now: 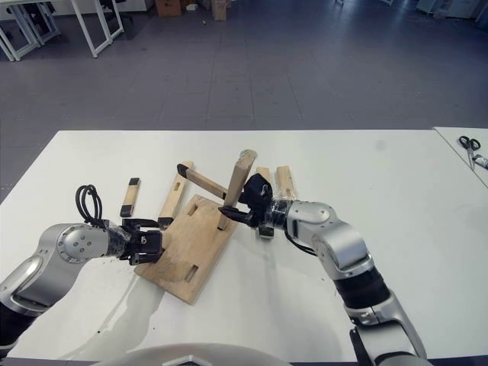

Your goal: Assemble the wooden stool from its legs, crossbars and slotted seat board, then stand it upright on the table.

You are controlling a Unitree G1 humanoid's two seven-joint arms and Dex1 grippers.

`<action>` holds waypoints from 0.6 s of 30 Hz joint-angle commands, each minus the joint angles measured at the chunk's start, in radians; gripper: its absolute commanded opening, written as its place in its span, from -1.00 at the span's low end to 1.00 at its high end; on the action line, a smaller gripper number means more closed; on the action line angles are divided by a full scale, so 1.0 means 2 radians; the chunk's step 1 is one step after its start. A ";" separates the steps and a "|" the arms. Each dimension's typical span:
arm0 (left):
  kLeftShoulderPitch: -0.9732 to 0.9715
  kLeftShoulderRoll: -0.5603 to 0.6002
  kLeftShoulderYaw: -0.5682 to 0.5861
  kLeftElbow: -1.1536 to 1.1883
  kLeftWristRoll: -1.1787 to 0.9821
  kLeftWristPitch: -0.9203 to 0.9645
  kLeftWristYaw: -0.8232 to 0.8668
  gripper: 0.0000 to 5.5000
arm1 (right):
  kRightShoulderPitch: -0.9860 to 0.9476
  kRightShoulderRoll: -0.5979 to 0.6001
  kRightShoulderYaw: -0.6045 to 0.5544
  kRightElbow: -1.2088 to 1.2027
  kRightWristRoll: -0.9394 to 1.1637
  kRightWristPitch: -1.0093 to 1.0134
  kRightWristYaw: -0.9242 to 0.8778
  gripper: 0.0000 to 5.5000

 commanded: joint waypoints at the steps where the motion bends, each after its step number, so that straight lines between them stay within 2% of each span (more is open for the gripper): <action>1: -0.021 -0.034 -0.015 -0.024 -0.008 0.011 -0.003 0.26 | 0.000 -0.012 0.106 0.226 -0.093 0.067 0.039 -0.26; 5: -0.021 -0.044 -0.018 -0.029 -0.004 0.021 0.000 0.26 | -0.046 -0.054 0.206 0.222 -0.216 -0.024 0.056 -0.26; 9: -0.023 -0.053 -0.021 -0.034 -0.001 0.029 0.002 0.26 | -0.025 -0.080 0.227 0.123 -0.209 -0.039 0.068 -0.26; 11: -0.022 -0.054 -0.021 -0.035 -0.001 0.032 0.002 0.26 | -0.013 -0.084 0.215 0.094 -0.179 -0.022 0.064 -0.26; 13: -0.022 -0.055 -0.022 -0.037 -0.001 0.035 0.002 0.26 | -0.018 -0.071 0.191 0.116 -0.146 -0.004 0.060 -0.26; 15: -0.026 -0.057 -0.023 -0.035 0.001 0.035 0.000 0.26 | -0.042 -0.036 0.138 0.191 -0.094 0.020 0.061 -0.26; 18: -0.032 -0.061 -0.024 -0.030 0.004 0.034 -0.002 0.26 | -0.127 0.009 0.046 0.343 -0.056 0.001 0.047 -0.26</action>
